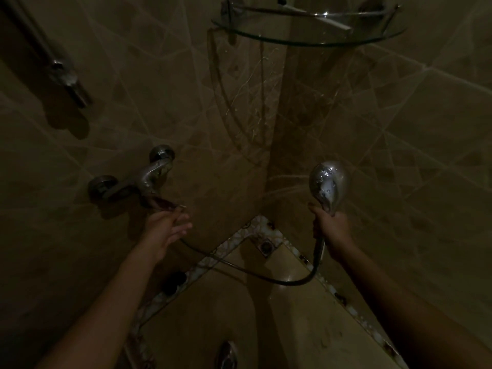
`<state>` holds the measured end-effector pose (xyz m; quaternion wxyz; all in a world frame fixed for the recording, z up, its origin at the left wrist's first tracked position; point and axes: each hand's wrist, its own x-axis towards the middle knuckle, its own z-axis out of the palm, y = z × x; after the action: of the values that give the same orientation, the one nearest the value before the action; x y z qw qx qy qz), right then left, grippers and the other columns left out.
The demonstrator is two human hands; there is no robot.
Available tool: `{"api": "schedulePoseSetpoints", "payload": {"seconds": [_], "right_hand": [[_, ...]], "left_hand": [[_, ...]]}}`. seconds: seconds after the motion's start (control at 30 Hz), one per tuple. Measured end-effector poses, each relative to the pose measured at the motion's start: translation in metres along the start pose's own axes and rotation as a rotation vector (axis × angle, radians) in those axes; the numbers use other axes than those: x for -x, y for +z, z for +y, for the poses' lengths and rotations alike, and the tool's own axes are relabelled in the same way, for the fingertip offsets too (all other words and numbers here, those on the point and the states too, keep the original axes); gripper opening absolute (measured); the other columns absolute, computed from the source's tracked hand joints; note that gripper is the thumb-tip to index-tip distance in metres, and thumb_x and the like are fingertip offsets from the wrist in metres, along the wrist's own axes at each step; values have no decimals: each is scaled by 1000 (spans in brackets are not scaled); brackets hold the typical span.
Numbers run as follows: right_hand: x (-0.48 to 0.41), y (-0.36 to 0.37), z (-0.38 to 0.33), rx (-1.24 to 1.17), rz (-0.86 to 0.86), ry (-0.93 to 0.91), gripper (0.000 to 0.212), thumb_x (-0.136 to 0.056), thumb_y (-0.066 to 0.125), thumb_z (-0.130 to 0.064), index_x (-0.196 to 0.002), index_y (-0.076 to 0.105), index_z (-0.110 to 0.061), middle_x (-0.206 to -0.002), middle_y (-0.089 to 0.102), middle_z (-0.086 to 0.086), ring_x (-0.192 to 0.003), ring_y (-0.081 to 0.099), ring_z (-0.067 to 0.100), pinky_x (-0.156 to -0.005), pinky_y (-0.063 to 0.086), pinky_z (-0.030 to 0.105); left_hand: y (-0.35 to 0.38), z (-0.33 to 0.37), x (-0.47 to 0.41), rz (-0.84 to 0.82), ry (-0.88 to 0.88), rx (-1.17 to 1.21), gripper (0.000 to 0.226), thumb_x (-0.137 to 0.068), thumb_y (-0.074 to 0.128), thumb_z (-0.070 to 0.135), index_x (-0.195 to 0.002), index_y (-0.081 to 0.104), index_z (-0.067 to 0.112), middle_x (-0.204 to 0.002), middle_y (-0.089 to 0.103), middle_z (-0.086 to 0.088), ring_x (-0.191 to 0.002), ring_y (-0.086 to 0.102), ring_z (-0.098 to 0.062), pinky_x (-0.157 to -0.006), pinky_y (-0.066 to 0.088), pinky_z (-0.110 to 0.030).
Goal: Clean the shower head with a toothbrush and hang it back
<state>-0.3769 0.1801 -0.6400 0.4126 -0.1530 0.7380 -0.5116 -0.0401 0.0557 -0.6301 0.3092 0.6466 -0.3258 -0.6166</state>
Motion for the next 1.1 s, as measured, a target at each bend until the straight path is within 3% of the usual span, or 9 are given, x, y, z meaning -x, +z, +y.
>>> {"api": "schedulePoseSetpoints", "payload": {"seconds": [0.1, 0.2, 0.37, 0.47, 0.63, 0.83, 1.1], "right_hand": [[4, 3, -2, -2, 5, -7, 34, -90, 70, -19, -63, 49, -18, -49, 42, 2, -43, 39, 17, -49, 35, 30], [8, 7, -4, 4, -5, -9, 33, -91, 70, -19, -65, 49, -16, -51, 42, 4, -44, 40, 17, -50, 35, 31], [12, 12, -5, 3, -19, -11, 29, -91, 70, -18, -69, 51, -14, -53, 43, 4, -45, 40, 17, -51, 36, 32], [11, 17, -5, 17, -8, -17, 29, -89, 71, -19, -68, 52, -13, -52, 44, 6, -46, 41, 18, -50, 36, 32], [7, 23, -6, 43, -15, -31, 23, -89, 71, -18, -73, 55, -11, -54, 46, 6, -46, 44, 18, -51, 39, 31], [-2, 35, -13, 58, -20, -24, 25, -89, 71, -18, -70, 57, -10, -55, 48, 9, -47, 45, 19, -52, 40, 34], [-12, 54, -30, 78, -49, -1, 29, -89, 72, -19, -67, 56, -9, -53, 46, 8, -46, 44, 19, -49, 38, 31]], "left_hand": [[-6, 2, 2, 10, 2, 16, 23, -101, 56, 24, -118, 61, 10, -108, 70, -12, -66, 73, -14, -57, 58, -22], [-10, 4, 4, 3, 0, 36, 22, -102, 55, 24, -117, 61, 9, -111, 68, -14, -78, 69, -19, -68, 54, -27], [-14, 9, 5, -38, -39, 99, 25, -102, 53, 23, -119, 58, 6, -109, 69, -16, -82, 70, -22, -58, 60, -25], [-15, 10, 1, -92, -87, 164, 23, -104, 49, 20, -121, 54, 7, -108, 69, -15, -84, 70, -23, -64, 57, -30], [-12, 13, -4, -109, -122, 234, 14, -102, 51, 14, -100, 62, 5, -102, 70, -14, -89, 69, -25, -73, 53, -33], [-12, 16, -12, -82, -144, 267, 8, -98, 59, 10, -99, 62, 3, -102, 71, -17, -91, 69, -26, -74, 54, -32], [-7, 18, -29, -127, -137, 378, 11, -100, 50, 5, -99, 60, 1, -112, 64, -17, -98, 65, -23, -96, 44, -33]]}}
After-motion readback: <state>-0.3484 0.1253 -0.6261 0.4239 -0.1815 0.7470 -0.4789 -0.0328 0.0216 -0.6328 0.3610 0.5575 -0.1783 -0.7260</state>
